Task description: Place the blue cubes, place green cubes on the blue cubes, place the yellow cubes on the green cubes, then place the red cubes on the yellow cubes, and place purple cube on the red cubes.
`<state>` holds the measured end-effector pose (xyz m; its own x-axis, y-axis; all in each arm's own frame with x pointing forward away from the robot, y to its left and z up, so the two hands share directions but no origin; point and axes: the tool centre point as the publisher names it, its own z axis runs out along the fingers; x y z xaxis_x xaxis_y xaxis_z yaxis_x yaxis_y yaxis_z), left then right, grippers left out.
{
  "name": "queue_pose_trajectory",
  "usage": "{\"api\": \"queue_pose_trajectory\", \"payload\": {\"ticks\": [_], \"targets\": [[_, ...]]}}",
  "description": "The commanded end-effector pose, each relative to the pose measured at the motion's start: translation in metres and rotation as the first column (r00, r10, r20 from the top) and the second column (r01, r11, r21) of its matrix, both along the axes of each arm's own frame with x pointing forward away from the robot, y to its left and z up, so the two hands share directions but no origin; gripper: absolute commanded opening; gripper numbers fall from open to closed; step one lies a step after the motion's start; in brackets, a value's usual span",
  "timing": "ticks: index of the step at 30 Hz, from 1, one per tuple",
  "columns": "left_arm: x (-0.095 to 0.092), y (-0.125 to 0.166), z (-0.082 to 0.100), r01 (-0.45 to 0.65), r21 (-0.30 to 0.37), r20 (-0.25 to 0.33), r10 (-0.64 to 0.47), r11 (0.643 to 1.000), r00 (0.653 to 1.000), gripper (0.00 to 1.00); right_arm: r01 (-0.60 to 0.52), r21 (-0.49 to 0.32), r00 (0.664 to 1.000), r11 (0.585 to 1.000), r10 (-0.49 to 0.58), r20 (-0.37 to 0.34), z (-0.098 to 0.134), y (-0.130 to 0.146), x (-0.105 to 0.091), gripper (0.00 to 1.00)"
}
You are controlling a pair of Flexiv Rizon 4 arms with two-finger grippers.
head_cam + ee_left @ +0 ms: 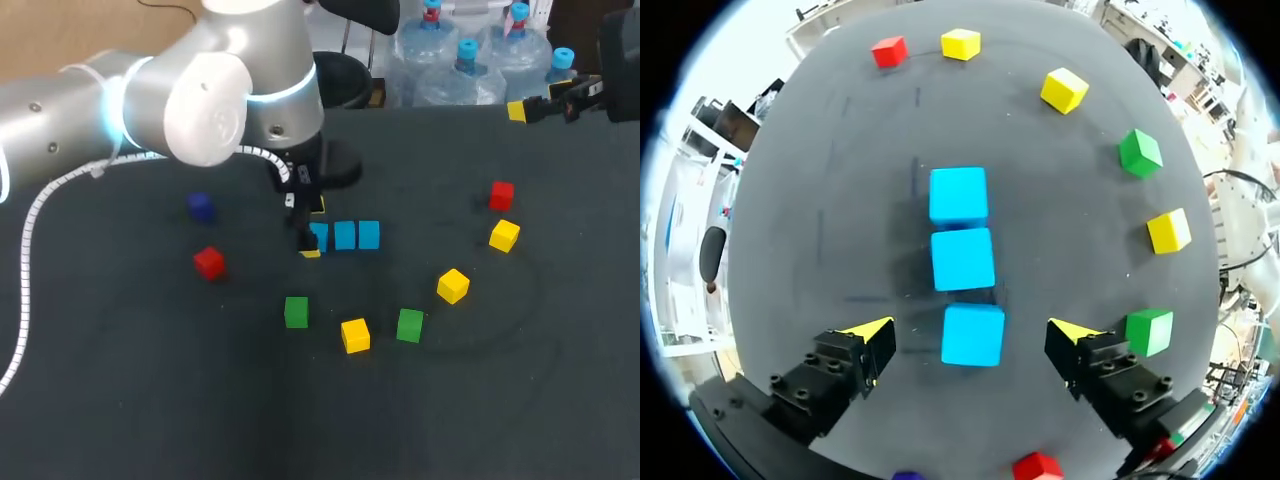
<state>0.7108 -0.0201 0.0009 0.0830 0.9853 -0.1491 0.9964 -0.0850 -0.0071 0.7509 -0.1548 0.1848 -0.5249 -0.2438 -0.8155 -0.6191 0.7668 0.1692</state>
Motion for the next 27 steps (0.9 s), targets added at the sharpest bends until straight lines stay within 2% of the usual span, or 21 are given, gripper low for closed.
{"api": "queue_pose_trajectory", "payload": {"ticks": [1, 9, 12, 15, 16, 17, 27], "targets": [[0.0023, -0.0010, -0.0036, 0.003, 0.010, -0.006, -0.003, 1.000, 1.000, 0.78, 0.000, 0.000, 1.000, 1.000, 0.000, 0.001, -0.0005, 0.0003, 0.0002, 1.00], [0.0026, 0.0002, -0.0086, -0.001, 0.025, -0.024, 0.001, 1.000, 1.000, 0.52, 0.000, 0.000, 1.000, 1.000, 0.000, 0.001, -0.0005, 0.0003, 0.0002, 1.00], [0.0029, 0.0001, -0.0091, -0.005, 0.029, -0.018, 0.005, 1.000, 1.000, 0.36, 0.000, 0.000, 1.000, 1.000, 0.000, 0.001, -0.0005, 0.0003, 0.0002, 1.00], [0.0035, -0.0001, -0.0092, -0.011, 0.029, -0.013, 0.011, 1.000, 1.000, 0.15, 0.000, 0.000, 1.000, 1.000, 0.000, 0.001, -0.0005, 0.0003, 0.0002, 1.00], [0.0038, -0.0004, -0.0093, -0.013, 0.028, -0.010, 0.013, 1.000, 1.000, 0.05, 0.000, 0.000, 1.000, 1.000, 0.000, 0.001, -0.0005, 0.0003, 0.0002, 1.00], [0.0038, -0.0005, -0.0093, -0.015, 0.026, -0.006, 0.015, 1.000, 1.000, 0.00, 0.000, 0.000, 1.000, 1.000, 0.000, 0.001, -0.0005, 0.0003, 0.0002, 1.00], [0.0014, -0.0012, -0.0098, -0.011, 0.028, -0.010, 0.011, 1.000, 1.000, 0.00, 0.000, 0.000, 1.000, 1.000, 0.000, 0.001, -0.0005, 0.0003, 0.0002, 1.00]]}}
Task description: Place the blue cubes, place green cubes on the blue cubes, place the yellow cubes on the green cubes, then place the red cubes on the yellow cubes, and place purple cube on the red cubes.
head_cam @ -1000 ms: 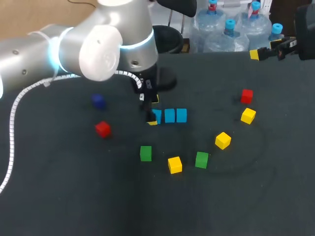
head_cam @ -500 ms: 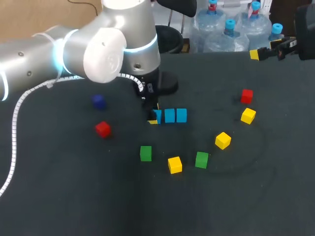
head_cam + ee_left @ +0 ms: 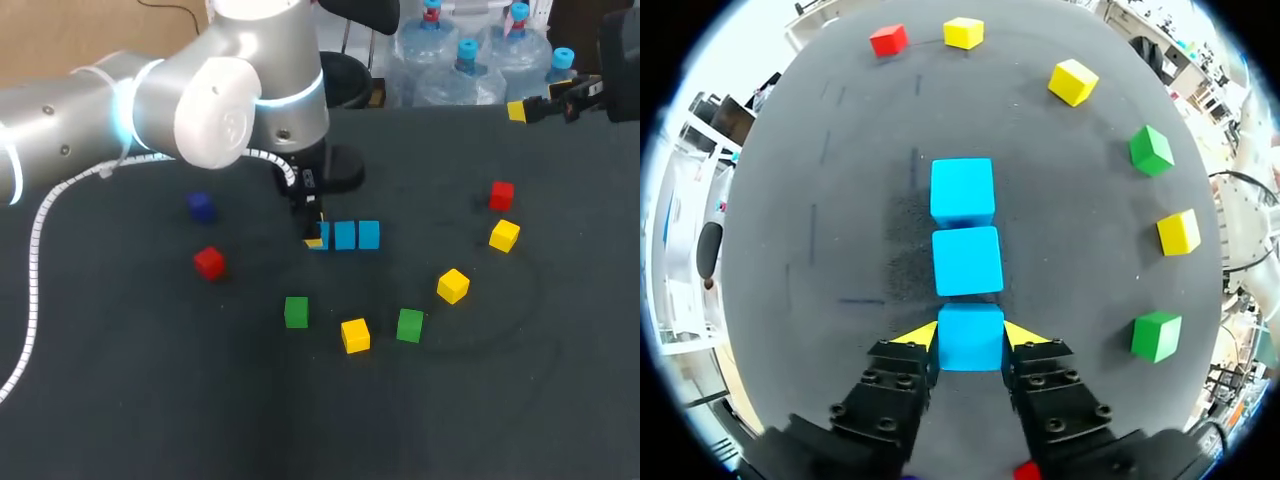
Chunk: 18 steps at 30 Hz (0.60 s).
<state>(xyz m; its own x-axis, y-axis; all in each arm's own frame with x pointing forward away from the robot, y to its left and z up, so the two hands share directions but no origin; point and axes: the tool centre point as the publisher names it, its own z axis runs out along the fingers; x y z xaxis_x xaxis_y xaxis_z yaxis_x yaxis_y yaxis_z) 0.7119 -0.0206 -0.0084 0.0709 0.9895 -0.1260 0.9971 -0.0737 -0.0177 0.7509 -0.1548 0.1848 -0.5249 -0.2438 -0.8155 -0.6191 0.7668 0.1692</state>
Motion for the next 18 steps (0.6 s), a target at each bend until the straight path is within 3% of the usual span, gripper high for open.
{"api": "queue_pose_trajectory", "payload": {"ticks": [1, 18], "targets": [[0.0002, -0.0006, -0.0005, -0.002, 0.004, -0.002, 0.002, 1.000, 1.000, 0.00, 0.000, 0.000, 1.000, 1.000, 0.000, 0.001, -0.0005, 0.0003, 0.0002, 1.00], [-0.0026, -0.0015, -0.0036, -0.072, 0.005, -0.022, 0.072, 0.997, 0.997, 0.00, 0.000, 0.000, 1.000, 1.000, 0.000, 0.001, -0.0005, 0.0003, 0.0002, 1.00]]}}
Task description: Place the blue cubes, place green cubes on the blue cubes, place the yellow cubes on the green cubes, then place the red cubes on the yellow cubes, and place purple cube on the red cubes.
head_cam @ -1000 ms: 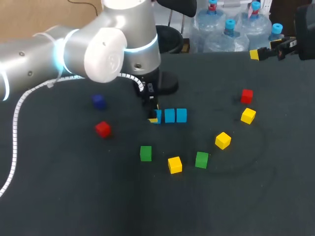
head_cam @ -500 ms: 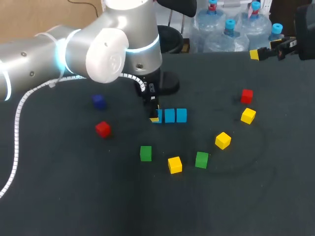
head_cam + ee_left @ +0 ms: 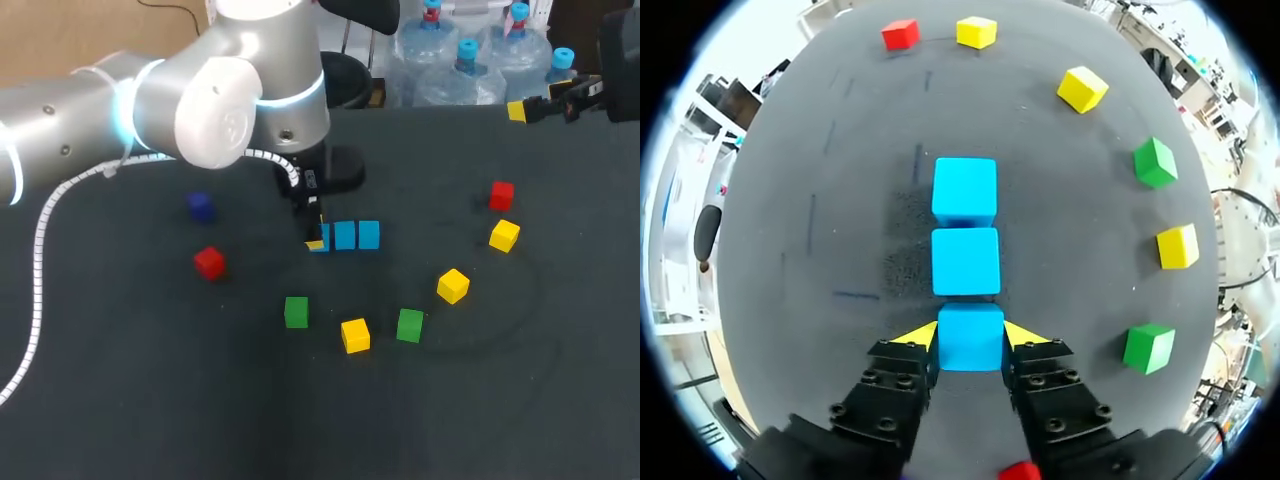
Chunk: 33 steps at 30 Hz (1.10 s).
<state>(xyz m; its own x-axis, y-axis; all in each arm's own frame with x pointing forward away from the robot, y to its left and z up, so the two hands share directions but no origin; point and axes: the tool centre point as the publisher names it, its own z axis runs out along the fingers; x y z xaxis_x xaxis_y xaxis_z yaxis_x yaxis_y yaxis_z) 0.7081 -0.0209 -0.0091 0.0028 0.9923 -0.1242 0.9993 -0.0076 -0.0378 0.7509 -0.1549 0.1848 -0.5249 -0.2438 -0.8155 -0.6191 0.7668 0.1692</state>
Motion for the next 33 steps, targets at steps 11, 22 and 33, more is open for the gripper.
{"api": "queue_pose_trajectory", "payload": {"ticks": [11, 22, 33], "targets": [[0.0061, -0.0024, -0.0023, -0.019, -0.003, 0.010, 0.019, 1.000, 1.000, 0.00, 0.000, 0.000, 1.000, 1.000, 0.000, 0.001, -0.0005, 0.0003, 0.0002, 1.00], [0.0072, -0.0029, -0.0025, -0.011, 0.003, 0.016, 0.011, 1.000, 1.000, 0.00, 0.000, 0.000, 1.000, 1.000, 0.000, 0.001, -0.0005, 0.0003, 0.0002, 1.00], [0.0062, -0.0005, -0.0002, -0.014, 0.035, 0.019, 0.013, 0.999, 1.000, 0.71, 0.000, 0.000, 1.000, 1.000, 0.000, 0.001, -0.0005, 0.0003, 0.0002, 1.00]]}}
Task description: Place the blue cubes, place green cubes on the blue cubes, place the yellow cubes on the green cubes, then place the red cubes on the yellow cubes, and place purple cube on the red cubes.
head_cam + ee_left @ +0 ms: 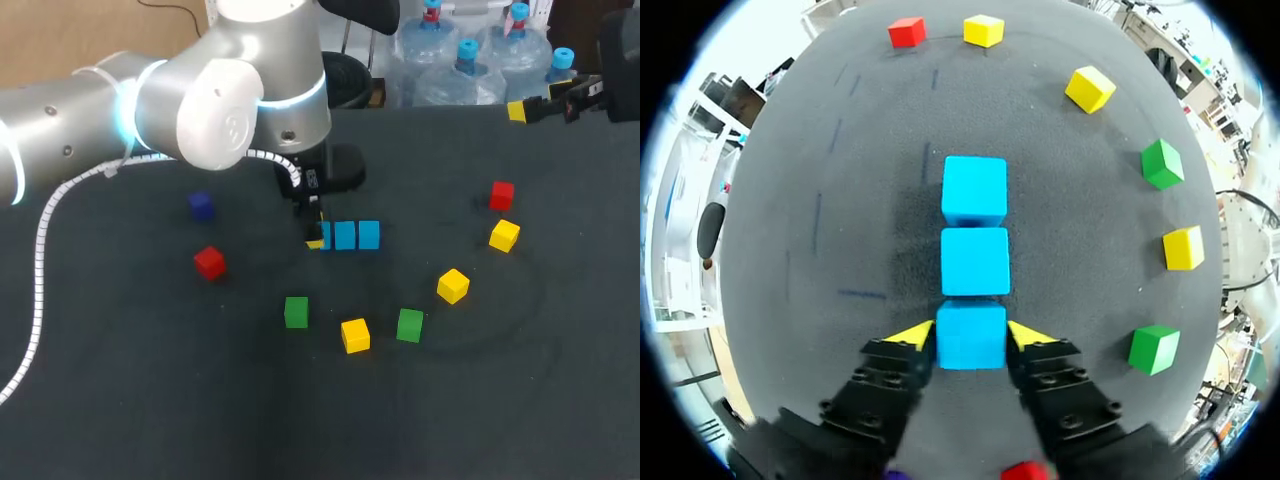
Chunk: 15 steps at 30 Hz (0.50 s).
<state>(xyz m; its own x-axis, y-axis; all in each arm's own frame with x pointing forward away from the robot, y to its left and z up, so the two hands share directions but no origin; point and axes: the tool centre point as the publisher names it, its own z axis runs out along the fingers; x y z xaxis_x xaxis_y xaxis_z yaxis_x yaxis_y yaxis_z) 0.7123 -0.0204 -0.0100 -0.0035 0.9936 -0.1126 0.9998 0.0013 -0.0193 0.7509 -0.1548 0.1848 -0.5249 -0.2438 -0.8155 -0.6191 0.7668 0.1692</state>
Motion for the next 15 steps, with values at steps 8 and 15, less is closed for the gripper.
{"api": "queue_pose_trajectory", "payload": {"ticks": [8, 15], "targets": [[0.005, 0.007, 0.009, -0.092, 0.037, -0.011, 0.093, 0.995, 0.996, 0.68, 0.000, 0.000, 1.000, 1.000, 0.000, 0.001, 0.000, 0.000, 0.000, 1.00], [0.004, 0.027, 0.029, -0.147, 0.000, 0.020, 0.147, 0.989, 0.989, 0.93, 0.000, 0.000, 1.000, 1.000, 0.000, 0.001, 0.000, 0.000, 0.000, 1.00]]}}
